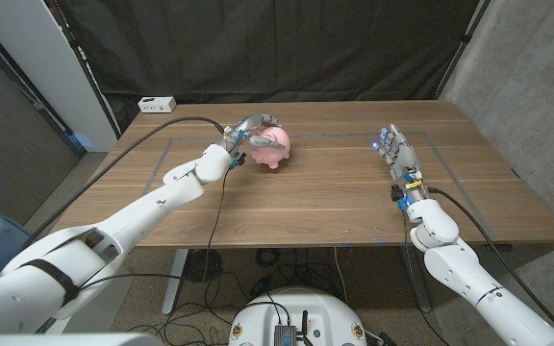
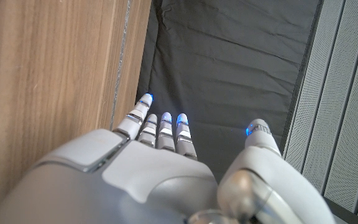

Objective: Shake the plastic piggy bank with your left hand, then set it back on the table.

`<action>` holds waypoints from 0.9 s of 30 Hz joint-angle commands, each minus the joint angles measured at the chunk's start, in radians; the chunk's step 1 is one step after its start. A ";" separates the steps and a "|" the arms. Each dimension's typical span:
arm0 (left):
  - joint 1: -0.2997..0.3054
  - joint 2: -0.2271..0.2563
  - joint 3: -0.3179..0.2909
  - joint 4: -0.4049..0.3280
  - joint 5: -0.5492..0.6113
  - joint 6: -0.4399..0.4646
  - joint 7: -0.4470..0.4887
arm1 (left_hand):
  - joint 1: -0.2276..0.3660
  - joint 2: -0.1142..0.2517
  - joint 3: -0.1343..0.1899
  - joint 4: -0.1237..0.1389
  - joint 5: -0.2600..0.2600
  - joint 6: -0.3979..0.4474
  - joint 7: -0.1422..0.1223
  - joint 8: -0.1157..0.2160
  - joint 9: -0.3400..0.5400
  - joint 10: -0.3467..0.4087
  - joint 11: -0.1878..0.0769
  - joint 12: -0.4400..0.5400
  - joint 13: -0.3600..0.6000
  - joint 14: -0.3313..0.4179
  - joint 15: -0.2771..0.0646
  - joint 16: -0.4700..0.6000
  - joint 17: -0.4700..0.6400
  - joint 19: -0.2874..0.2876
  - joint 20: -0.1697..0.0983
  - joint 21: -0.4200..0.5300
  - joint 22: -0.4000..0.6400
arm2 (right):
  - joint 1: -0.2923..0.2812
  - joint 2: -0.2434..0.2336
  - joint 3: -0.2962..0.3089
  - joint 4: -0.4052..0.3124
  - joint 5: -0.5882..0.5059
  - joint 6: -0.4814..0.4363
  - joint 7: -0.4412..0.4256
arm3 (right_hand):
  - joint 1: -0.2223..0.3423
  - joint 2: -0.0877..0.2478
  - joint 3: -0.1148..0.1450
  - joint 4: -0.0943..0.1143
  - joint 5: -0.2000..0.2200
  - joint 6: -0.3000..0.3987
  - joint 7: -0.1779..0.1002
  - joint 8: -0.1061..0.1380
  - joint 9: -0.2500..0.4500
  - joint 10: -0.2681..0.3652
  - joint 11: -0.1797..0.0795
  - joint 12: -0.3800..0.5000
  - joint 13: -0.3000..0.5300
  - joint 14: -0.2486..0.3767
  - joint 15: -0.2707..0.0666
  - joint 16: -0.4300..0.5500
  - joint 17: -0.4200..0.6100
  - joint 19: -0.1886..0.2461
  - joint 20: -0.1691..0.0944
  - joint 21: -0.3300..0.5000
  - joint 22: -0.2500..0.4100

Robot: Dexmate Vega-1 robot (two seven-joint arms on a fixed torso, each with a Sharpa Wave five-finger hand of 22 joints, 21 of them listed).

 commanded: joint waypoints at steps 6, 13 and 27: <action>0.058 0.031 -0.052 -0.131 0.014 0.025 0.061 | 0.403 0.407 0.010 -0.003 0.008 0.008 -0.002 0.008 0.006 0.003 0.010 0.004 0.094 0.083 -0.079 -0.005 0.004 0.152 -0.157 0.008 0.002 | 0.010 0.003 0.001 0.015 0.008 0.016 0.019 | 0.012 0.005 -0.005 -0.002 0.005 0.002 0.008 0.001 0.006 0.005 0.001 0.006 0.002 0.006 0.002 -0.003 0.006 0.007 0.005 -0.001 0.005; 0.097 0.061 -0.088 -0.232 0.030 0.065 0.082 | 0.398 0.404 0.009 -0.001 0.008 0.007 -0.003 0.007 0.009 -0.001 0.007 0.002 0.100 0.080 -0.079 -0.010 0.004 0.149 -0.158 0.007 0.002 | 0.018 0.003 0.002 0.021 0.009 0.023 0.028 | 0.012 0.006 -0.005 -0.002 0.005 0.002 0.009 0.000 0.006 0.004 0.000 0.005 0.003 0.007 0.002 -0.003 0.006 0.009 0.004 0.000 0.005; 0.141 0.073 -0.139 -0.319 0.051 0.059 0.133 | 0.394 0.402 0.012 -0.001 0.008 0.010 -0.006 0.006 0.011 0.002 0.005 0.001 0.109 0.082 -0.080 -0.015 0.005 0.142 -0.157 0.007 0.002 | 0.037 0.004 0.003 0.032 0.010 0.035 0.044 | 0.013 0.006 -0.005 -0.002 0.005 0.002 0.008 0.000 0.006 0.005 0.002 0.005 0.003 0.008 0.001 -0.003 0.007 0.012 0.004 0.000 0.005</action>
